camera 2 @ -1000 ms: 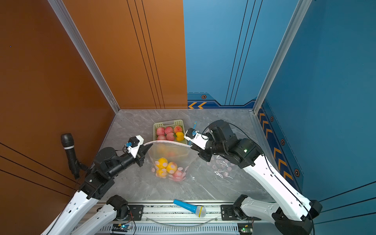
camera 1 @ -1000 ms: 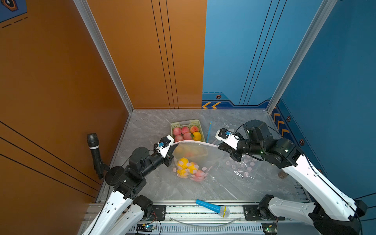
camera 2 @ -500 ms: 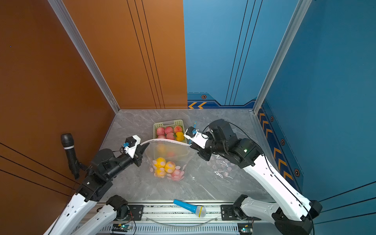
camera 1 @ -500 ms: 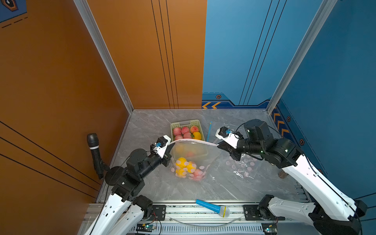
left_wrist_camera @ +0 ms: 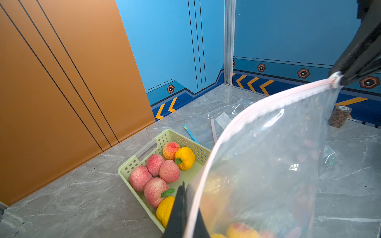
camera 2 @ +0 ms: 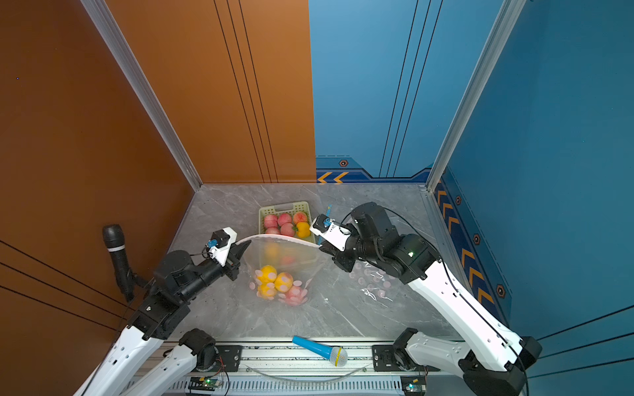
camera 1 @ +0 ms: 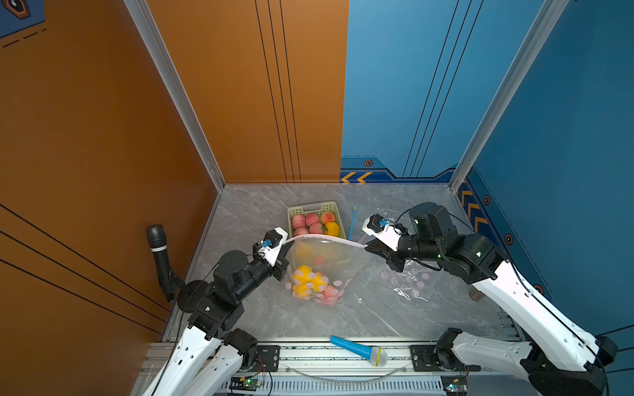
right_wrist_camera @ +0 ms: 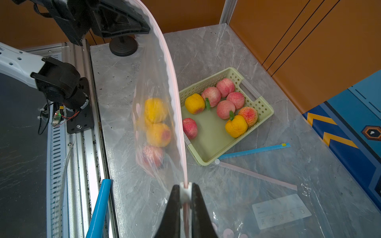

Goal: Place the peach in a zip-top bag and seal the zipper
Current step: Zip the zipper on the zipper food storage bag, then place the zipper food storage bag at the center of the board.

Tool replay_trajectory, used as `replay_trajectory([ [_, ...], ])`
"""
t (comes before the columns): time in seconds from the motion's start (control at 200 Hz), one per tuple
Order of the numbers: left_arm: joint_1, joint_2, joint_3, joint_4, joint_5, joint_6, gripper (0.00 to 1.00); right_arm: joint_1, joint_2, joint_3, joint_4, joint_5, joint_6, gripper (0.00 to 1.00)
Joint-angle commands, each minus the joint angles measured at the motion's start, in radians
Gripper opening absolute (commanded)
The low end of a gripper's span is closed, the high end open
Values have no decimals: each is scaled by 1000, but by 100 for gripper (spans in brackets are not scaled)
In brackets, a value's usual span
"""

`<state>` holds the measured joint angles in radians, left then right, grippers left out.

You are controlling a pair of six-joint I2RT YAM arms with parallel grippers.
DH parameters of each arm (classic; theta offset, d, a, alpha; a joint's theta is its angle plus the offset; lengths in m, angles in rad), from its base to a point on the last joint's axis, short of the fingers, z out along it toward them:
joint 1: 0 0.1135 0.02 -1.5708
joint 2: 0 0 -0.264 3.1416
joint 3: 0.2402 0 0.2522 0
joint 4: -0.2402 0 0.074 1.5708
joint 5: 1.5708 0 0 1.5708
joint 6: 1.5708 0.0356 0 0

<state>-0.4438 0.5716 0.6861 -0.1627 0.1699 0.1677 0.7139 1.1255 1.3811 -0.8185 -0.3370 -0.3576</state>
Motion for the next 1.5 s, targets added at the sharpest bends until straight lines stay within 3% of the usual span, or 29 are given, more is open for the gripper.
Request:
replay_trajectory([
  [0.0,18,-18,-8,-7,-47,-11,0,-5,-27,-14,13,-9,16,0],
  [0.446,39,0,-8,2,0,-18,0,-58,-18,-16,26,-49,27,0],
  [0.561,39,13,-1,0,33,-18,0,-50,-11,-10,54,-97,56,34],
  [0.656,39,21,21,-7,37,-23,0,-39,-14,0,79,-99,80,73],
  [0.886,39,26,156,-65,40,-92,0,-37,-108,-58,212,-16,155,100],
  [1.101,39,68,384,-177,-95,-202,0,-39,-256,-182,349,210,282,100],
  [1.277,41,157,536,-247,-318,-212,0,-40,-348,-269,410,360,374,100],
  [1.402,66,285,651,-287,-479,-211,0,-40,-361,-299,409,421,419,100],
  [1.497,122,395,736,-298,-512,-230,0,-42,-346,-296,382,447,444,100],
])
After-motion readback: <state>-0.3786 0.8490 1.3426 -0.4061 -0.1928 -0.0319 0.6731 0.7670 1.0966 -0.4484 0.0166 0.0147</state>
